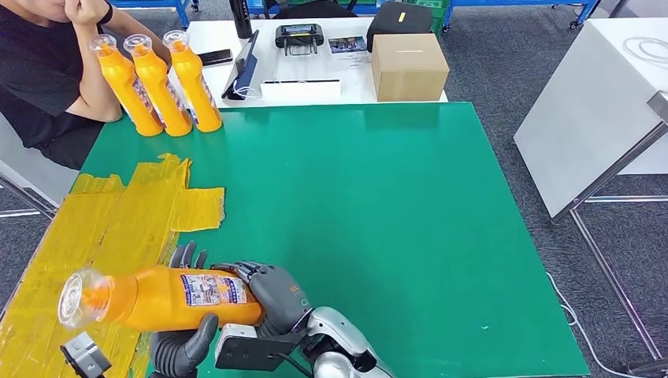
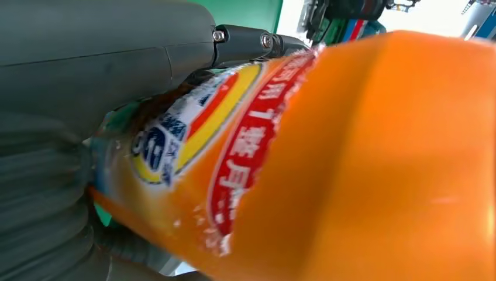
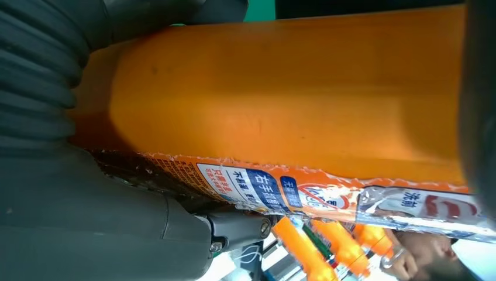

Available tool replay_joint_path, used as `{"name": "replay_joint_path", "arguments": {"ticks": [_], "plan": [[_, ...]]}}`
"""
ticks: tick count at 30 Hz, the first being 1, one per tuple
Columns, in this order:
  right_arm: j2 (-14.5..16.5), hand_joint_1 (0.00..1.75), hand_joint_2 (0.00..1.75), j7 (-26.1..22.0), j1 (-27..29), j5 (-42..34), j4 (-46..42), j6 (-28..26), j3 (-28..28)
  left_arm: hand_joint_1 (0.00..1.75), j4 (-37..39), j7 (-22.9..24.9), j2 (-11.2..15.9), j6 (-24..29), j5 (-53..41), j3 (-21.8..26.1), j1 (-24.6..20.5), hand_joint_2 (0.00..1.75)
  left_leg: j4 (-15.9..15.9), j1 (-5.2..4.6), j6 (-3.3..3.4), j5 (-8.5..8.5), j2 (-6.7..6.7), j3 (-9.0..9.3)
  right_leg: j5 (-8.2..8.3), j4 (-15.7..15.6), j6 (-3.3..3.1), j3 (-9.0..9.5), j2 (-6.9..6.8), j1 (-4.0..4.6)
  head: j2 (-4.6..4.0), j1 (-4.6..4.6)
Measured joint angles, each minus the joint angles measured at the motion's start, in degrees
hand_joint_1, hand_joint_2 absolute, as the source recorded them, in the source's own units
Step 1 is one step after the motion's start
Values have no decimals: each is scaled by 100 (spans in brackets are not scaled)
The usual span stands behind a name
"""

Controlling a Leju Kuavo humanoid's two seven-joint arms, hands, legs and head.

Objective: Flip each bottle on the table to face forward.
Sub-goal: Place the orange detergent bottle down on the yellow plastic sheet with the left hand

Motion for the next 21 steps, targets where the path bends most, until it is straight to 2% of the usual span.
{"name": "replay_joint_path", "arguments": {"ticks": [9,10,13,14,21], "plan": [[-8,175,175,-118,-97,49,79,57,304,0,0,-162,0,236,-95,54,54,175,0,0,0,0,0,1,0,0,0,-1,1,0,0,0],[-8,175,175,-118,-110,48,86,58,327,35,0,-172,0,247,-96,56,59,175,0,0,0,0,0,1,0,0,0,-1,1,0,0,0],[-15,175,175,-117,-147,48,100,58,384,166,0,-208,0,328,-89,57,73,175,0,0,0,0,0,0,0,0,0,-2,1,0,0,0],[-18,175,175,-117,-155,48,103,57,398,175,0,-228,0,369,-80,56,78,175,0,0,0,0,0,0,0,0,0,-2,1,0,0,0],[-24,175,175,-113,-155,48,114,44,414,175,-44,-357,0,569,27,42,114,175,0,0,0,0,1,0,0,0,0,-5,3,0,0,0]]}}
